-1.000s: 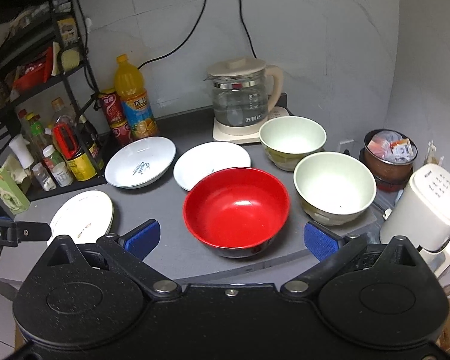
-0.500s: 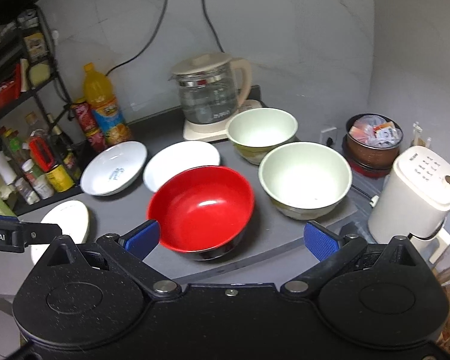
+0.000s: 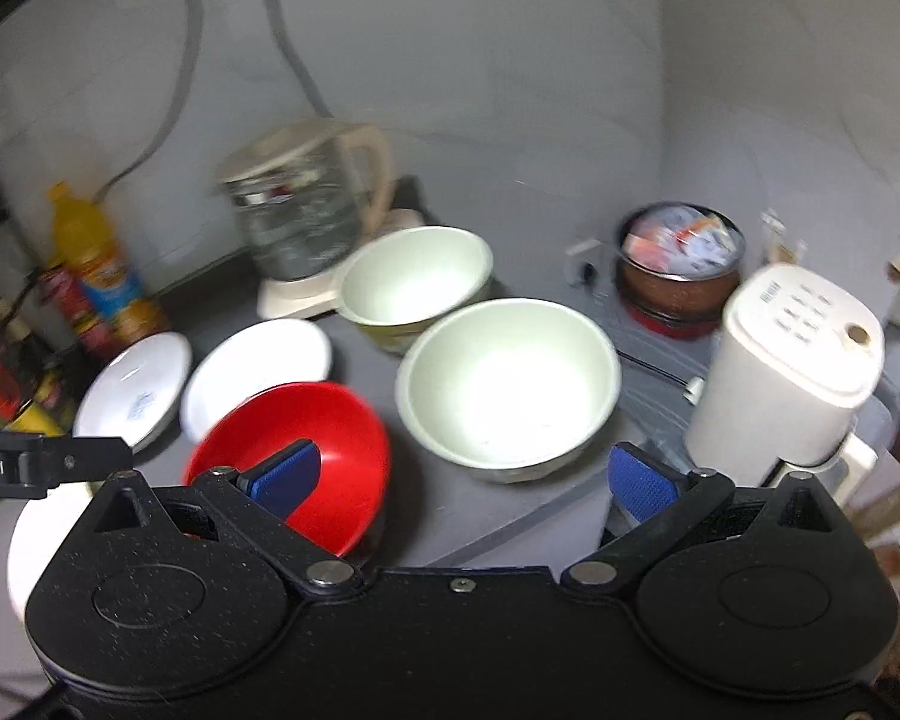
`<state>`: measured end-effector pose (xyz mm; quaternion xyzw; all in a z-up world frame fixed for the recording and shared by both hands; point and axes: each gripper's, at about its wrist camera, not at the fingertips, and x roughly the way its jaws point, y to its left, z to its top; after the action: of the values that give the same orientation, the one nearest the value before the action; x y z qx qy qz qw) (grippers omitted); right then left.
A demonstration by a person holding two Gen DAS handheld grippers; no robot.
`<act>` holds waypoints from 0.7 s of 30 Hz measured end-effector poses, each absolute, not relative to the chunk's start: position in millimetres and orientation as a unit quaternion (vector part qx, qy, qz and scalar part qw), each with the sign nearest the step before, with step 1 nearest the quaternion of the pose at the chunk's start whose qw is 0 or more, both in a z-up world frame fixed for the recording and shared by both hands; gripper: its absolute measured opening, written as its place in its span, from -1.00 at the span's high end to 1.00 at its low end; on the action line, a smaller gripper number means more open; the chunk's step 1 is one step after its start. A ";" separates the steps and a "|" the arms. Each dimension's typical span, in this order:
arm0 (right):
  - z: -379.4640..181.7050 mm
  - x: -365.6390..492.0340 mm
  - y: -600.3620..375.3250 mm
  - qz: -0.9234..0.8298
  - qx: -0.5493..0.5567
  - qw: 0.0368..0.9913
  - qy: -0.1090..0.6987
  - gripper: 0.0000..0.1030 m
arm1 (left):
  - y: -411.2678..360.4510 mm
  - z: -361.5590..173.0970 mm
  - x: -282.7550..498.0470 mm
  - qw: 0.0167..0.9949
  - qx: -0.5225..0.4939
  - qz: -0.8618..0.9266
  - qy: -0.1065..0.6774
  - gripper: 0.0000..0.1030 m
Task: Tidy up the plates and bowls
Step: 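Reach both grippers to the large cream bowl and close on its rim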
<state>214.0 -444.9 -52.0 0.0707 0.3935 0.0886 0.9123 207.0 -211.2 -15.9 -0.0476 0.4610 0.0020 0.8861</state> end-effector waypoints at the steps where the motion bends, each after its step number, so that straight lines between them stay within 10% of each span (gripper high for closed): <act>1: -54.2 219.7 -448.9 0.080 0.076 0.911 0.397 -1.00 | -213.3 -18.9 215.0 0.884 -0.050 -0.006 0.466 -0.93; 21: -120.5 309.5 -476.6 -0.013 0.127 0.878 0.461 -0.43 | -263.3 -87.8 373.0 0.842 -0.043 -0.125 0.523 -0.19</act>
<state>309.5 -476.6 -120.5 0.1273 0.4607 -0.0127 0.8783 373.0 -263.3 -87.8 -0.0427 0.5226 -0.1254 0.8422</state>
